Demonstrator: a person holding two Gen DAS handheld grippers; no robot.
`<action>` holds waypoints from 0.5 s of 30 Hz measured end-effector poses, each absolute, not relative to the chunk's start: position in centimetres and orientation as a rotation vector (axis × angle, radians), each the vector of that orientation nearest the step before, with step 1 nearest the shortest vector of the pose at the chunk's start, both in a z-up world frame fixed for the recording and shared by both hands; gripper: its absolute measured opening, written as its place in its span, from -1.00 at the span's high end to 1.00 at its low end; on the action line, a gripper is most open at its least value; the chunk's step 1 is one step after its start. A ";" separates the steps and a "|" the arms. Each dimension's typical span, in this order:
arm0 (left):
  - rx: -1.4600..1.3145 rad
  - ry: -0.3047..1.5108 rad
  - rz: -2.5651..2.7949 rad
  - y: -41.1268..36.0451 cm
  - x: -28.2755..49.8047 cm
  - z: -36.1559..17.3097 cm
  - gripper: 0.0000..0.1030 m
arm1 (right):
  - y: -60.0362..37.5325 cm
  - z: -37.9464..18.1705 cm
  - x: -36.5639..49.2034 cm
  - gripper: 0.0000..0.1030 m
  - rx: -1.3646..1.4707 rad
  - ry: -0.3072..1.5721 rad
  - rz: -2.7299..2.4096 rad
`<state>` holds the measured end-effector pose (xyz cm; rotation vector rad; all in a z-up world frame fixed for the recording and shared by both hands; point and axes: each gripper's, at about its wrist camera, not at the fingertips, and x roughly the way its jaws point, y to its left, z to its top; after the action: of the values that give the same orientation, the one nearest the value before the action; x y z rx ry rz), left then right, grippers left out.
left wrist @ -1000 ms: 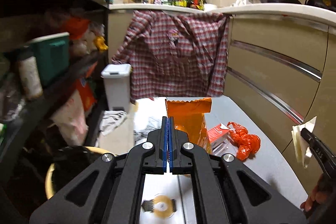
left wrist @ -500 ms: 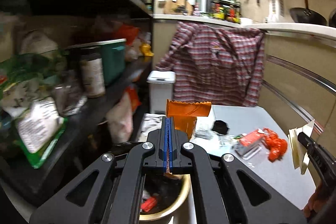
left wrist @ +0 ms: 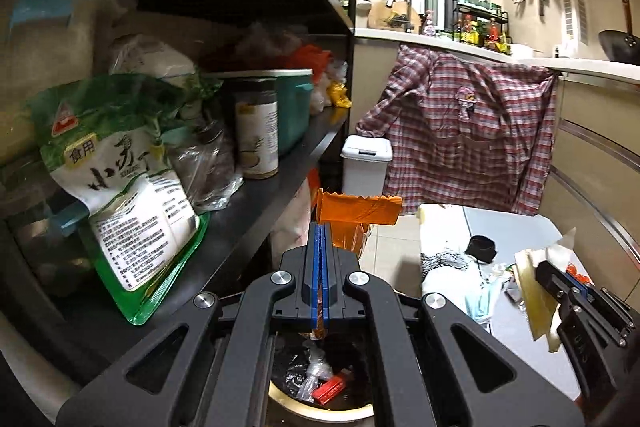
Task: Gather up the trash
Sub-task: 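Carry the orange bag and white paper over the trash bin with both grippers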
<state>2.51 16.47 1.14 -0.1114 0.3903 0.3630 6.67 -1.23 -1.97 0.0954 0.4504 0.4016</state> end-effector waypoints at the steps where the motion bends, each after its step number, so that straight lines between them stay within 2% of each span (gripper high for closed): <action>1: -0.114 0.393 0.370 16.8 2.6 1.0 0.99 | -0.6 -2.0 6.7 0.94 0.087 0.451 0.414; 15: -0.087 0.441 0.410 18.0 5.4 -1.2 0.99 | 4.0 -3.5 9.2 0.95 0.028 0.498 0.502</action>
<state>5.41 17.98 -1.22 -0.0869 0.4406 0.4100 9.22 3.96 -3.50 0.0281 0.4985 0.5025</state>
